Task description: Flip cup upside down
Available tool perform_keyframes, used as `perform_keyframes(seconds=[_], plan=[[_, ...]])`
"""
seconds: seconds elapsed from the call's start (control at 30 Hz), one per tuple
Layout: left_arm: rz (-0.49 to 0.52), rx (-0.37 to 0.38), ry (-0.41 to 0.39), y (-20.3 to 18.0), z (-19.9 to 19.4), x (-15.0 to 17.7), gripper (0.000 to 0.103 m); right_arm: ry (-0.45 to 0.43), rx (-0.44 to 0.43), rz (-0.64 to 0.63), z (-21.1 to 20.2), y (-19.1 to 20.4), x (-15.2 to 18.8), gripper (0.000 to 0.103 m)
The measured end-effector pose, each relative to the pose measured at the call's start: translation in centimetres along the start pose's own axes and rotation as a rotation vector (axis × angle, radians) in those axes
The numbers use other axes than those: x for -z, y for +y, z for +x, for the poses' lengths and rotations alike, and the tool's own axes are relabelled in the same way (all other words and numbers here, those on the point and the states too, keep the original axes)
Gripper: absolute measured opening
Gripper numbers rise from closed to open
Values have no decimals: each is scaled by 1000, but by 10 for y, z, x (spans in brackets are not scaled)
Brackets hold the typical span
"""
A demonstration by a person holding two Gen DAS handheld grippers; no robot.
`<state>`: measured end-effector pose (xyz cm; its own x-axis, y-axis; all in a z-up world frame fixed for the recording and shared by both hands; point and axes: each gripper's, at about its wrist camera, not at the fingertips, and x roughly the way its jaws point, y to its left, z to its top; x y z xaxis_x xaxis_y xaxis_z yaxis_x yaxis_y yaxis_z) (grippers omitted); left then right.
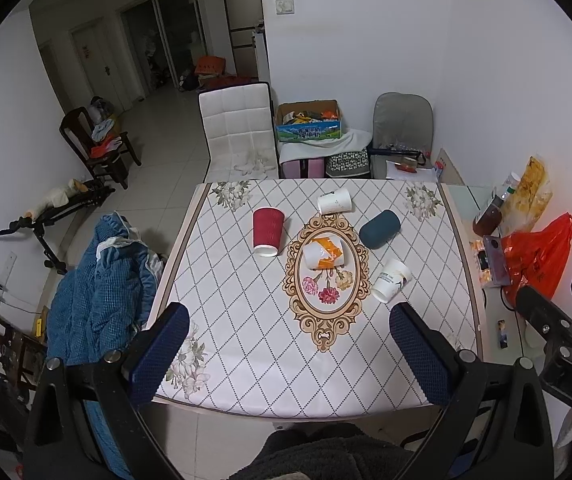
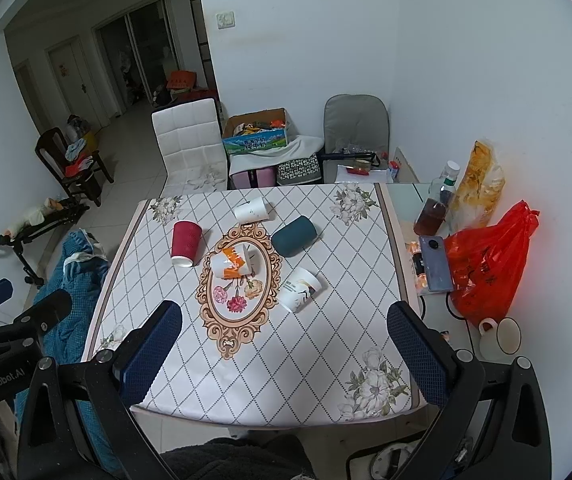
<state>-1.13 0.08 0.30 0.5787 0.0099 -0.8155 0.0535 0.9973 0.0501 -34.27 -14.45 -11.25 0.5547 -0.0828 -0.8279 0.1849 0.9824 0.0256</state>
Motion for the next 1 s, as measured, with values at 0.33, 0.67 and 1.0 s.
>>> perform_keyframes(seconds=[0.33, 0.67, 1.0], plan=[[2, -5, -5, -1, -1, -2, 103, 0, -1, 1, -2, -1, 1, 103], [-1, -6, -10, 1, -4, -5, 103, -1, 0, 1, -3, -1, 1, 103], [-13, -3, -8, 6, -8, -6, 103, 3, -7, -4, -16, 3, -14, 103]])
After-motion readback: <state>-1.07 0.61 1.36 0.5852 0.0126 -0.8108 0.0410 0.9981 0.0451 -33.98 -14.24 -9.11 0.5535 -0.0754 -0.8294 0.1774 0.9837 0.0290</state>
